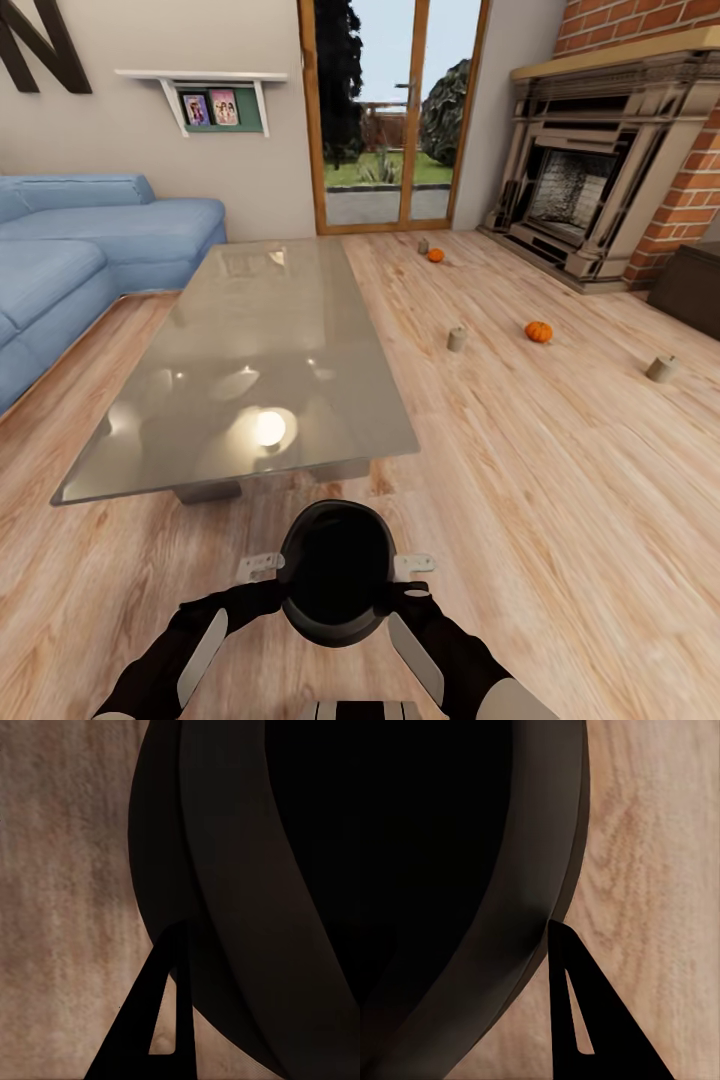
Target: Place each of the two pumpkins and all three candles from the living room inside a cabinet in the living room (use any cabinet), then make sure every cabinet is closed, and position the cauldron so it is next to a table in the living room.
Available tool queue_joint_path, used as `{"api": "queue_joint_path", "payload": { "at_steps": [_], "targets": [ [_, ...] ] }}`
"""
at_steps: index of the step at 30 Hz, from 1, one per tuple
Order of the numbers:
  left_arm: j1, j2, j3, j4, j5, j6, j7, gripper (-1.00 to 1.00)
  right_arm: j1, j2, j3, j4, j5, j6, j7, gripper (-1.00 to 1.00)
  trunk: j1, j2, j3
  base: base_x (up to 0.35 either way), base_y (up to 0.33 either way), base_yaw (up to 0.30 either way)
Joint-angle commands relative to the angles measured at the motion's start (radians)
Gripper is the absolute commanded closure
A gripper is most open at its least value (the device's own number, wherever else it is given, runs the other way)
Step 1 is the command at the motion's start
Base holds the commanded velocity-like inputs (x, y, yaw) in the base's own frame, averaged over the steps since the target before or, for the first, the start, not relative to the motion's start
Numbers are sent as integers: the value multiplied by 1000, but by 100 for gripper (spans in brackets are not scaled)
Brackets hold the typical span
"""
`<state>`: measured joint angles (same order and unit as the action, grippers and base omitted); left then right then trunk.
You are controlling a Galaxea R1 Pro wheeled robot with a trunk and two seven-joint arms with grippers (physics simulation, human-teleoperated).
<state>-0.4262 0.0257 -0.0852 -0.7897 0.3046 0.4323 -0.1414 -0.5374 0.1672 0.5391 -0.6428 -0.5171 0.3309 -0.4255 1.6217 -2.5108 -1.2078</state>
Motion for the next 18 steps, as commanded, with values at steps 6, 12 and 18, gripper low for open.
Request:
{"api": "queue_joint_path", "payload": {
  "at_steps": [6,12,18],
  "targets": [
    [0,0,-8,0,13,5,2,100,-1,0,23,-14,-24,-3,14,100,0,0,-1,40,7,112],
    [0,0,-8,0,13,6,2,100,-1,0,37,-14,-24,-4,14,100,0,0,-1,67,0,148],
    [0,-1,-8,0,13,5,2,100,-1,0,41,-14,-24,-4,14,100,0,0,-1,125,0,16]
  ]
}}
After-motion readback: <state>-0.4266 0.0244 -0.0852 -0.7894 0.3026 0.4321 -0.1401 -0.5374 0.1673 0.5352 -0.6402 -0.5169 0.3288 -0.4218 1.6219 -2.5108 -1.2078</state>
